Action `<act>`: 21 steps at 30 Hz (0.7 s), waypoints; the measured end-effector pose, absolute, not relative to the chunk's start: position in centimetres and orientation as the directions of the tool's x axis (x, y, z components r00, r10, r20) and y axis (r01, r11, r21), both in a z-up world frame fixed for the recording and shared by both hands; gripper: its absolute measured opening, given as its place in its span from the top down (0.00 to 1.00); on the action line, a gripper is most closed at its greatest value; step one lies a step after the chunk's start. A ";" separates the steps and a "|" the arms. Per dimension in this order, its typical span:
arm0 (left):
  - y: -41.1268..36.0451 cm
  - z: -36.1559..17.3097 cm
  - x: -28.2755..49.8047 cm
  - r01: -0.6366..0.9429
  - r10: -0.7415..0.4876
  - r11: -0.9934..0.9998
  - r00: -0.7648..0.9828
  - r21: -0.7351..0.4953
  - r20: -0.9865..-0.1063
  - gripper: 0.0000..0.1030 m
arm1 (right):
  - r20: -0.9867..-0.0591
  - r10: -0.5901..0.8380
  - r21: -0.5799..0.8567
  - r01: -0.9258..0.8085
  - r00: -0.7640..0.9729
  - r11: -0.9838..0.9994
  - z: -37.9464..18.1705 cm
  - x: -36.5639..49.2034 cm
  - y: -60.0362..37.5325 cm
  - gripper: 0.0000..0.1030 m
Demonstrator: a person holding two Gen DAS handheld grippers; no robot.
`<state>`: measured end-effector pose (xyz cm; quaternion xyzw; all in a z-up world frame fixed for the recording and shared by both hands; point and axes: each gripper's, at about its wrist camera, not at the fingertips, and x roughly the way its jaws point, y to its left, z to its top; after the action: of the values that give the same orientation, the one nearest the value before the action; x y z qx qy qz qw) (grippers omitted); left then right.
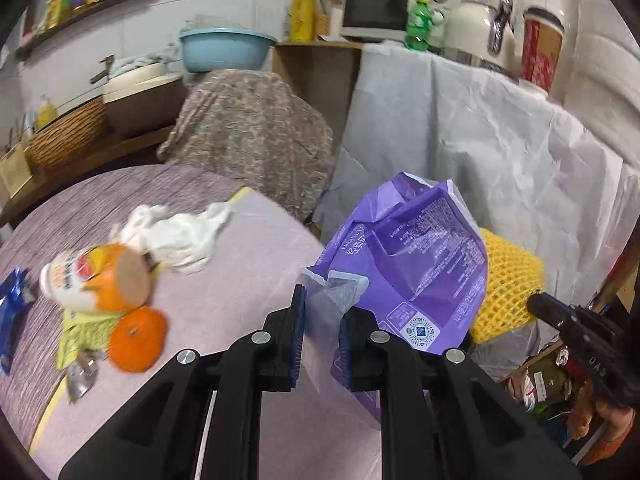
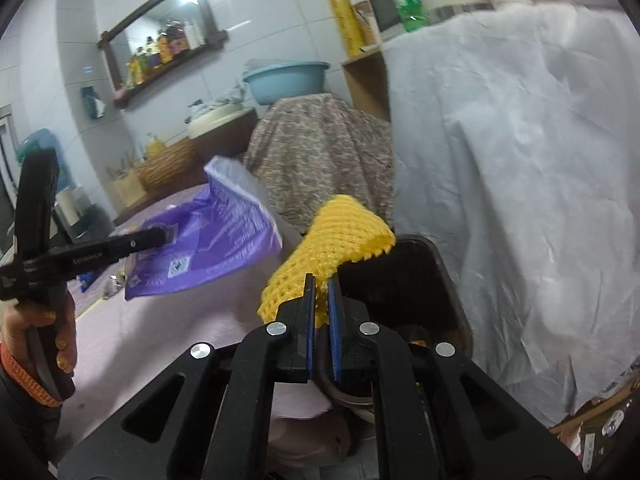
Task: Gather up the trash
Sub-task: 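Carry the yellow net and purple bag to the bin and release both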
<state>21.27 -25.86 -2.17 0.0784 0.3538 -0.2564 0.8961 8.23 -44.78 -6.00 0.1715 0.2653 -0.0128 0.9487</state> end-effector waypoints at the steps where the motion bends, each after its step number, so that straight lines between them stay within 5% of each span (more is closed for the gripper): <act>1: -27.2 -2.4 21.7 0.528 -0.400 0.849 0.609 -0.026 -0.685 0.85 | -0.521 0.063 0.321 0.127 0.851 0.939 -6.6 8.5 -45.3 0.93; 11: -37.2 -6.2 25.1 0.582 -0.300 0.809 0.524 0.078 -0.797 0.85 | -0.657 0.063 0.342 0.223 0.751 0.913 -14.8 13.3 -48.6 0.93; 21: -43.3 -11.6 28.4 0.567 -0.122 0.804 0.452 0.178 -0.884 0.85 | -0.700 0.073 0.381 0.285 0.710 0.879 -19.9 14.5 -49.8 0.93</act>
<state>28.36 -43.34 -11.63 0.2316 0.4796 -0.2100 0.8199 14.50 -49.79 -19.94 0.2383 0.3760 -0.0595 0.8935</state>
